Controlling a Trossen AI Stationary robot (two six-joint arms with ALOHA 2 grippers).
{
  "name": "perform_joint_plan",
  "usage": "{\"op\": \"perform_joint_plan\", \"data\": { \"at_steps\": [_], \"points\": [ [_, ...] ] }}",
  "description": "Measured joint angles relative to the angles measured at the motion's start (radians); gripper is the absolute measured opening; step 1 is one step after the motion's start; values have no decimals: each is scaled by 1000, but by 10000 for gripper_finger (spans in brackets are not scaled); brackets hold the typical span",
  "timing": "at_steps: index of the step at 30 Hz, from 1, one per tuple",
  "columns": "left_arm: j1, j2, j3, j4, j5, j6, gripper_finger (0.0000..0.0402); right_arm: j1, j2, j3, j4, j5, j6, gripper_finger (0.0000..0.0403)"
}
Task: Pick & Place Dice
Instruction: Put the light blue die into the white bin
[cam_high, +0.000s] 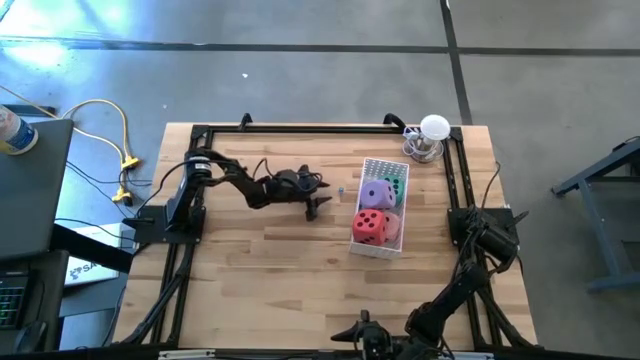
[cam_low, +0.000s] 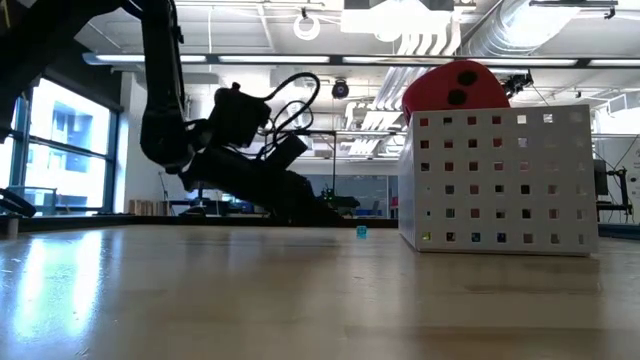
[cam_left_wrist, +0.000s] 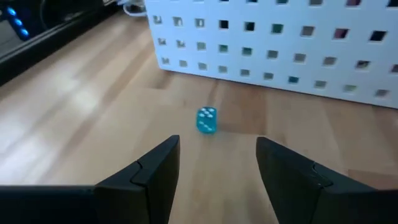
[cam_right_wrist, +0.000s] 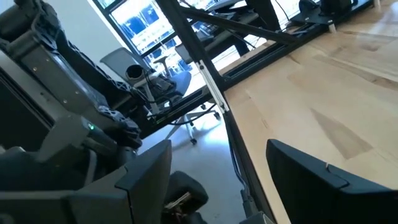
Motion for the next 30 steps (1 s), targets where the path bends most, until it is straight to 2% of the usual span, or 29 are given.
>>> {"op": "perform_joint_plan", "data": {
  "at_steps": [3,8,11,16,23,30],
  "points": [
    [23,0,1,-9,11,-4,203,0,0,0,4,0,-3,254],
    [53,0,5,-12,101,-39,203,3,0,0,9,0,-5,254],
    [51,0,13,-11,121,-41,203,3,0,0,10,0,-7,254],
    [42,0,32,-63,124,-10,203,-4,0,0,9,0,-8,254],
    [41,1,43,-72,124,-41,203,-12,1,0,9,-9,-18,254],
    [32,80,85,-34,105,-67,203,-13,2,0,14,-26,-50,254]
  ]
}}
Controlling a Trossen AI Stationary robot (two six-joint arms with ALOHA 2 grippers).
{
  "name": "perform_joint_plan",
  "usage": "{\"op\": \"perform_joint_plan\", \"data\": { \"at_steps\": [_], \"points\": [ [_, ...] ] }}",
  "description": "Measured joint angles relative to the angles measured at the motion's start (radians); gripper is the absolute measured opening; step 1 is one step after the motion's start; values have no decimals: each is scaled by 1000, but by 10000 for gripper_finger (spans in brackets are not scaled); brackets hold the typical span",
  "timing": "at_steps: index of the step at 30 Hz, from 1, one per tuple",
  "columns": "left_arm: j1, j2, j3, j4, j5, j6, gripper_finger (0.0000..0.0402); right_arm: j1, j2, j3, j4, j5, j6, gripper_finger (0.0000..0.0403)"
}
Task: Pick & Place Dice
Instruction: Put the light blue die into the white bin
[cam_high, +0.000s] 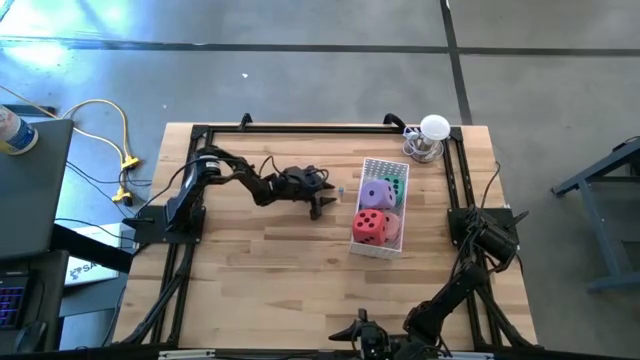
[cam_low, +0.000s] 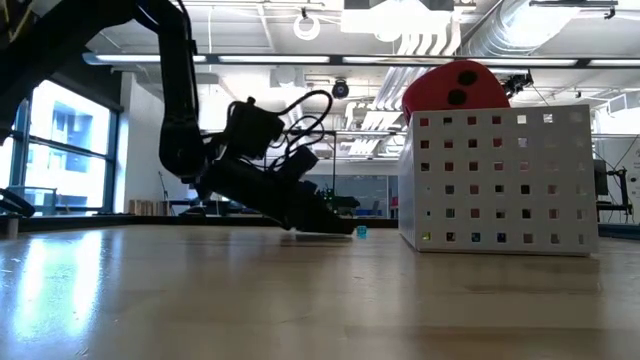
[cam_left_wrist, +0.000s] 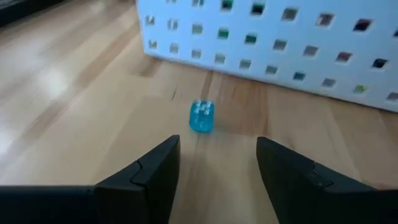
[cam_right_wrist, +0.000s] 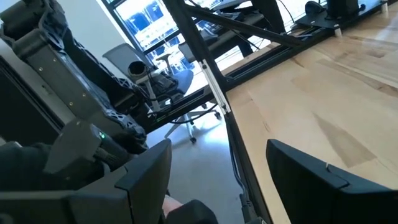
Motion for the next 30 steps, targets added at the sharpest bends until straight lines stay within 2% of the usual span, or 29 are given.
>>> {"op": "perform_joint_plan", "data": {
  "at_steps": [3,7,15,19,30],
  "points": [
    [0,1,0,4,14,-20,203,0,0,0,2,0,-3,254],
    [0,3,4,-17,17,43,203,0,0,0,2,0,-7,254],
    [-1,77,73,-5,-4,31,203,-4,0,0,6,0,-3,254],
    [-2,80,77,-11,-31,27,203,-4,0,0,15,0,-2,254],
    [3,84,126,-55,-6,46,203,-4,0,0,17,0,-6,254]
  ]
}}
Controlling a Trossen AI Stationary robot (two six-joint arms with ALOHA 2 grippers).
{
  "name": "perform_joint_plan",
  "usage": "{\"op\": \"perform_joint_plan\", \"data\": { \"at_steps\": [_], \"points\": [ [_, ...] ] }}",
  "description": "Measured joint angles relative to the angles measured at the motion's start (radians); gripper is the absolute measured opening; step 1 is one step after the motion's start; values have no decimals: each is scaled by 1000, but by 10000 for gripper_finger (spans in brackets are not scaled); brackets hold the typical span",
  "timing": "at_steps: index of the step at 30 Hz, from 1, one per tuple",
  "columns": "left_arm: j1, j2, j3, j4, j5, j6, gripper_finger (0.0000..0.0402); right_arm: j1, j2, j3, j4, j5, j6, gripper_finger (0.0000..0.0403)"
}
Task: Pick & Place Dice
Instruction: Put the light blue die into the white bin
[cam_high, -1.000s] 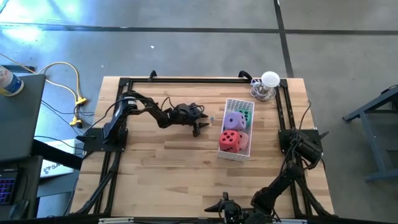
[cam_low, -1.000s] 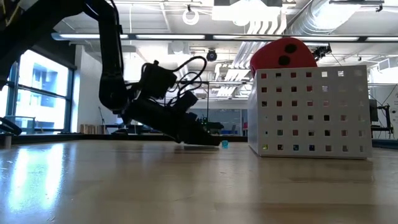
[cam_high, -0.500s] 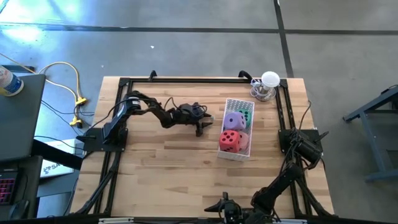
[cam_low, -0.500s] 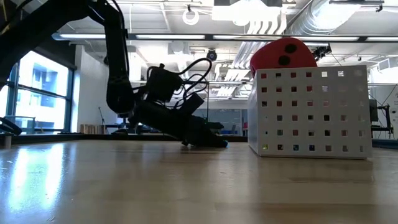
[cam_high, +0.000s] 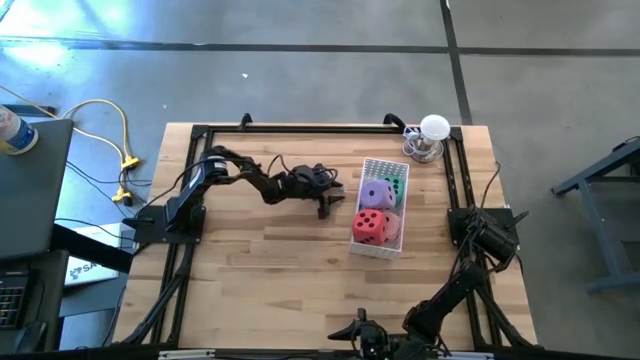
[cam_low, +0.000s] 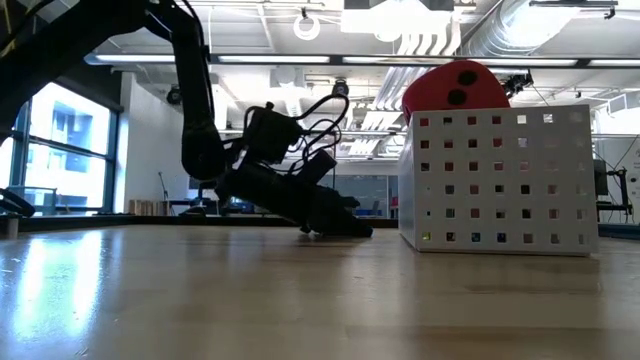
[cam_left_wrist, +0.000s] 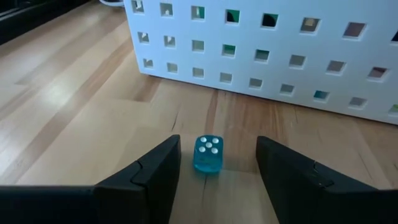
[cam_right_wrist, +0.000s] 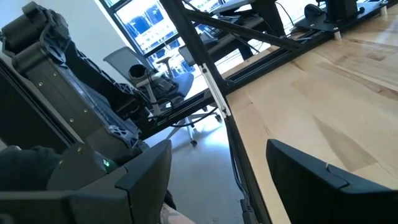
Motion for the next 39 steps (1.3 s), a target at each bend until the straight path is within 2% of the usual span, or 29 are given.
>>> {"op": "perform_joint_plan", "data": {
  "at_steps": [6,13,24,34,39],
  "points": [
    [0,-2,13,-67,15,20,203,0,0,0,0,0,3,254],
    [0,-2,13,-70,26,32,194,0,0,0,0,0,3,254],
    [-3,-3,11,-144,39,56,126,0,0,0,0,0,4,254],
    [-18,-2,9,-147,80,68,52,0,0,0,0,0,4,254],
    [-20,-2,10,-159,80,50,46,0,0,0,0,0,4,254]
  ]
}}
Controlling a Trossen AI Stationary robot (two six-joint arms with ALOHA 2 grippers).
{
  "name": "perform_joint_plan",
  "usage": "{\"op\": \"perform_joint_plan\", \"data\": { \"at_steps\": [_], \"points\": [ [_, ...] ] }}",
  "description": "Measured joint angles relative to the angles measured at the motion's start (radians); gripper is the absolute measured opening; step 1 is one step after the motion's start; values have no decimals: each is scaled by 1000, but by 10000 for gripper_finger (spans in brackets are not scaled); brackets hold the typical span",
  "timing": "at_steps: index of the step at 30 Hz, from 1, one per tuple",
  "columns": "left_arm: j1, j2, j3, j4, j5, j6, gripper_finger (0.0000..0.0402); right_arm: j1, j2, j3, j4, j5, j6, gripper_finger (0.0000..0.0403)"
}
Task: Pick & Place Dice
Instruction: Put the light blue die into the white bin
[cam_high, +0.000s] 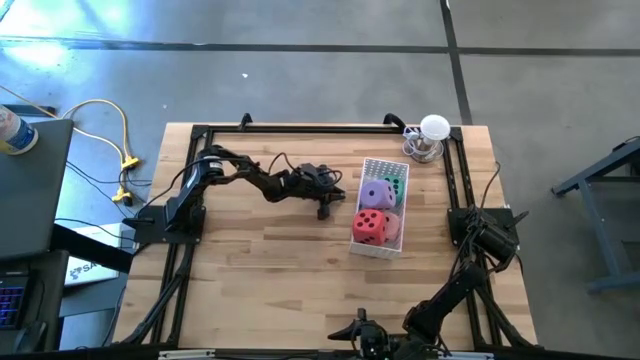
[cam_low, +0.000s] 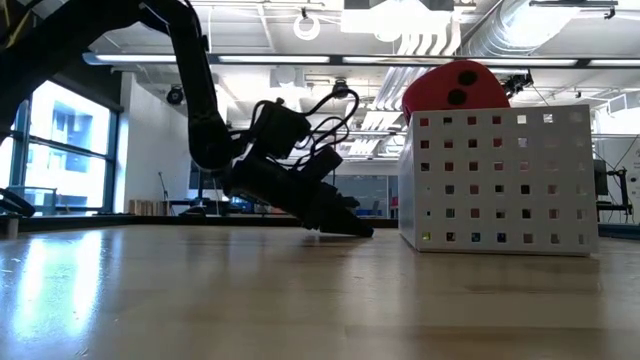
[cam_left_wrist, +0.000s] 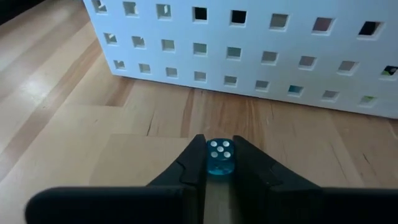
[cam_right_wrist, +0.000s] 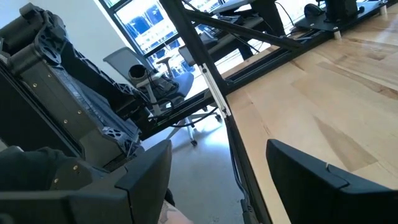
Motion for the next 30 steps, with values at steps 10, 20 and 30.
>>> {"op": "perform_joint_plan", "data": {
  "at_steps": [10,20,30],
  "points": [
    [-89,-164,-4,-219,-27,-33,47,7,0,0,0,0,-7,254],
    [-210,-566,-4,-544,-120,138,48,16,0,0,6,-1,2,254],
    [-221,-804,0,-605,114,198,49,36,0,0,39,-15,-81,254]
  ]
}}
